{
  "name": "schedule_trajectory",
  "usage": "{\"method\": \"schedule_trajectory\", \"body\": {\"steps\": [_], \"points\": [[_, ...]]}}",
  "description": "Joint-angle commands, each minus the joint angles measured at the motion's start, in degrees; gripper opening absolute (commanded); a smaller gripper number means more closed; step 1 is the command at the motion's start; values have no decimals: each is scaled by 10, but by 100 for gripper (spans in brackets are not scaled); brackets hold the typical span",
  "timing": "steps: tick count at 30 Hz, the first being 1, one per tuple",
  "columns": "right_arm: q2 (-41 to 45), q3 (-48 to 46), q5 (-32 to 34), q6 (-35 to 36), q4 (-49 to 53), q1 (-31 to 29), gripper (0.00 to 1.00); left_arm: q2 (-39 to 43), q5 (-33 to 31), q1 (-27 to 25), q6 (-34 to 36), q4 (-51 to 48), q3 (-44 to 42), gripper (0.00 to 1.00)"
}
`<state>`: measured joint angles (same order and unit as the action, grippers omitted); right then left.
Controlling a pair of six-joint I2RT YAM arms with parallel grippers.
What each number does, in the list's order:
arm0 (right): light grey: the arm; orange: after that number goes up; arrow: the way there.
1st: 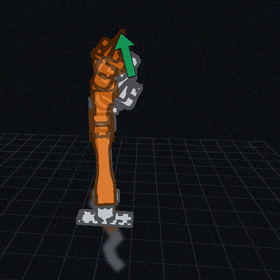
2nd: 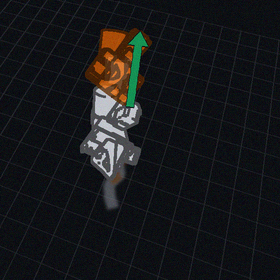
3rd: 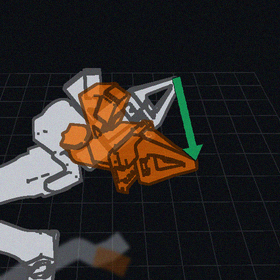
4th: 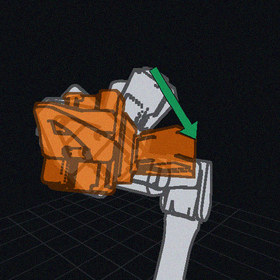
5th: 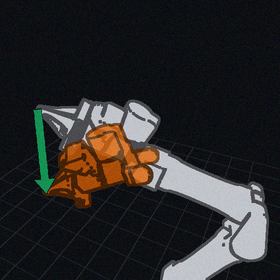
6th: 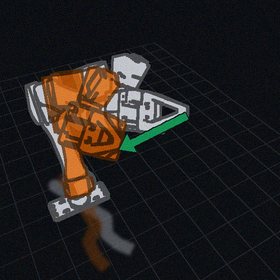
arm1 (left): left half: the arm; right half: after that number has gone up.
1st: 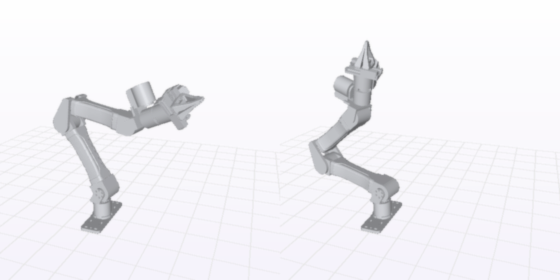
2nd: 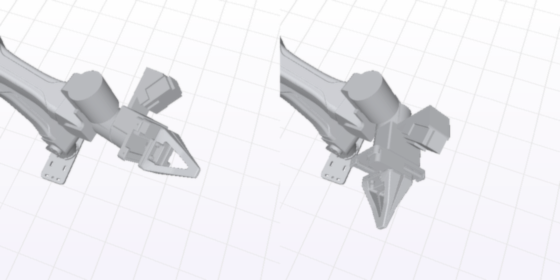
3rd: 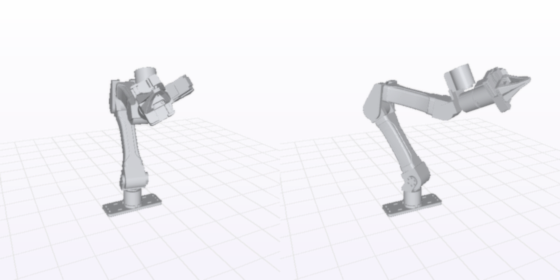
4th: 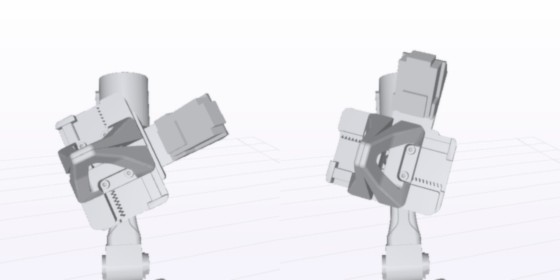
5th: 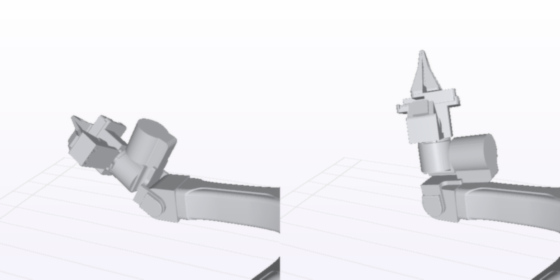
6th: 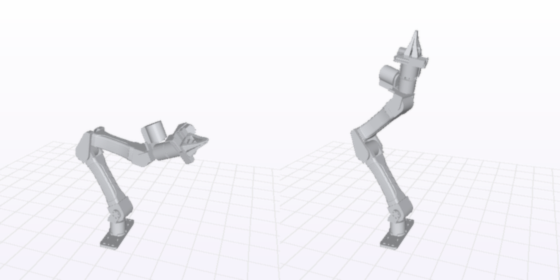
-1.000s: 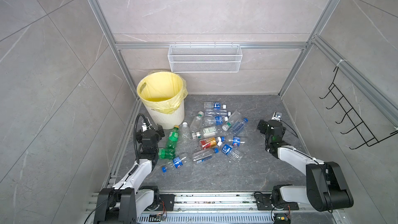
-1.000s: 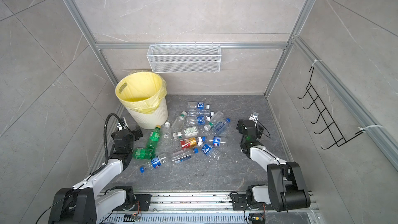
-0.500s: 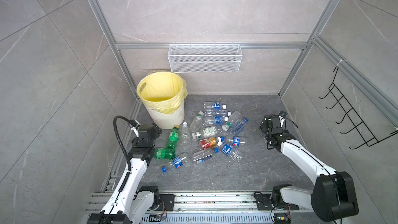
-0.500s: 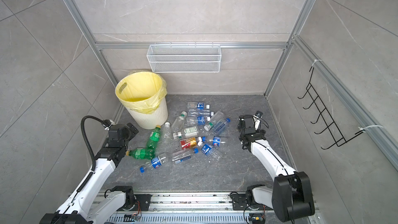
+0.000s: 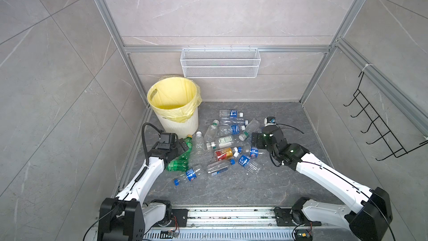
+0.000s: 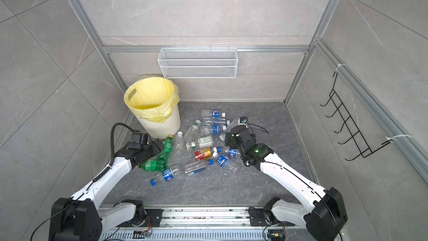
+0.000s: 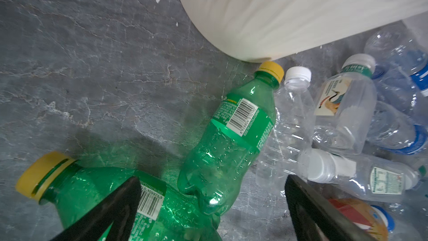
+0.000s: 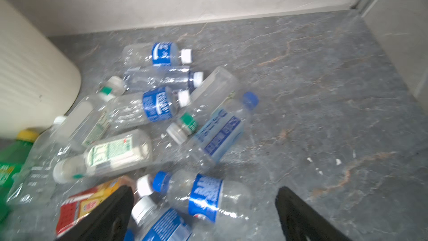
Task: Throw the plastic bottles in the bin
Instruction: 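Lower the left gripper onto the green bottle while the right gripper moves over the pile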
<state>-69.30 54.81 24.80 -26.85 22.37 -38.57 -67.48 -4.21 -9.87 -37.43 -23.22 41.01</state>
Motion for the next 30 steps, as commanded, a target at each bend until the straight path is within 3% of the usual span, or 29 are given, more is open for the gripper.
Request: {"method": "schedule_trajectory", "body": {"steps": [1, 9, 20, 30], "points": [[-41, 38, 24, -11, 12, -58, 100, -21, -30, -23, 21, -12, 24, 100], [-112, 79, 46, -9, 10, -147, 100, -75, -80, -54, 53, -4, 34, 97], [-122, 74, 31, -35, 4, -153, 100, -130, -85, -70, 86, 23, 39, 73], [-122, 64, 27, -48, -1, -153, 100, -153, -75, -74, 104, 35, 43, 65]]}}
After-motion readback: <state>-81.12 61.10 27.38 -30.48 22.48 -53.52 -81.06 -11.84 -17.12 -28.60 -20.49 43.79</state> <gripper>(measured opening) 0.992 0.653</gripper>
